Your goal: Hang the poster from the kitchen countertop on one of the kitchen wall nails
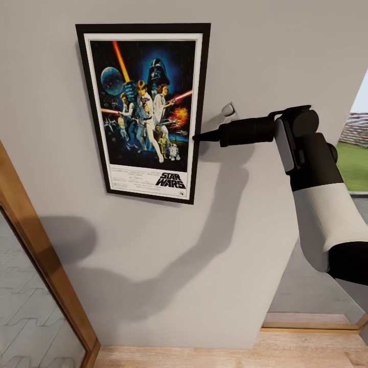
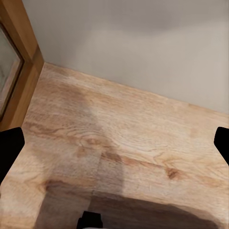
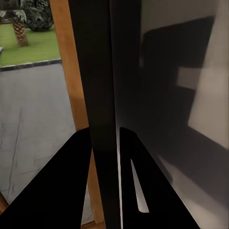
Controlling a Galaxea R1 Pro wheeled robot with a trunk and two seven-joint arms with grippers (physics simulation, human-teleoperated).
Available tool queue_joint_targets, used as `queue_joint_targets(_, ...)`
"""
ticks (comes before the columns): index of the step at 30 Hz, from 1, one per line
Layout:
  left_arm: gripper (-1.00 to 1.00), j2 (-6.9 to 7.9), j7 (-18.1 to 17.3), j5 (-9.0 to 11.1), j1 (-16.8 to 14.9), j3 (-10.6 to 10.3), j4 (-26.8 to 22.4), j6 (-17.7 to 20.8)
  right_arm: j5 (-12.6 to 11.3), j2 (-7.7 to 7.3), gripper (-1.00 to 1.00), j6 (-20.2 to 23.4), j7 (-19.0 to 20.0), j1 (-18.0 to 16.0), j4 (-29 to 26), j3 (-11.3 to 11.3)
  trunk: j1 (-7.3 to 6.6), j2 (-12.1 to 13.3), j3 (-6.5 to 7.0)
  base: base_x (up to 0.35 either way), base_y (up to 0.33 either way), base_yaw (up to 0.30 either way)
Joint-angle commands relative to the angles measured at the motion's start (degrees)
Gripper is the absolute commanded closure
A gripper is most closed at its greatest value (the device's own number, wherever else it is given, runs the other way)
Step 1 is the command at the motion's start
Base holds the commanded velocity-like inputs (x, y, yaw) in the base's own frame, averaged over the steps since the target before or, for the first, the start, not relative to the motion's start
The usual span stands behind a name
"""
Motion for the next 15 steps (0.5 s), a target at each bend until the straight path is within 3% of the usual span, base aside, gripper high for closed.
queue_joint_targets(1, -1.00, 0.00, -0.3, 0.6, -0.1, -0.4, 0.1, -0.2, -0.7, -0.06, 1.00, 0.6, -0.2, -0.1, 0.0, 0.1, 0.04, -0.1, -0.14, 0.000, 0.007, 0.000)
queue_joint_targets(15, -1.00, 0.04, -0.3, 0.5, -0.1, -0.4, 0.1, -0.2, -0.6, -0.06, 1.00, 0.6, -0.2, -0.1, 0.0, 0.1, 0.04, -0.1, -0.14, 0.000, -0.054, 0.000)
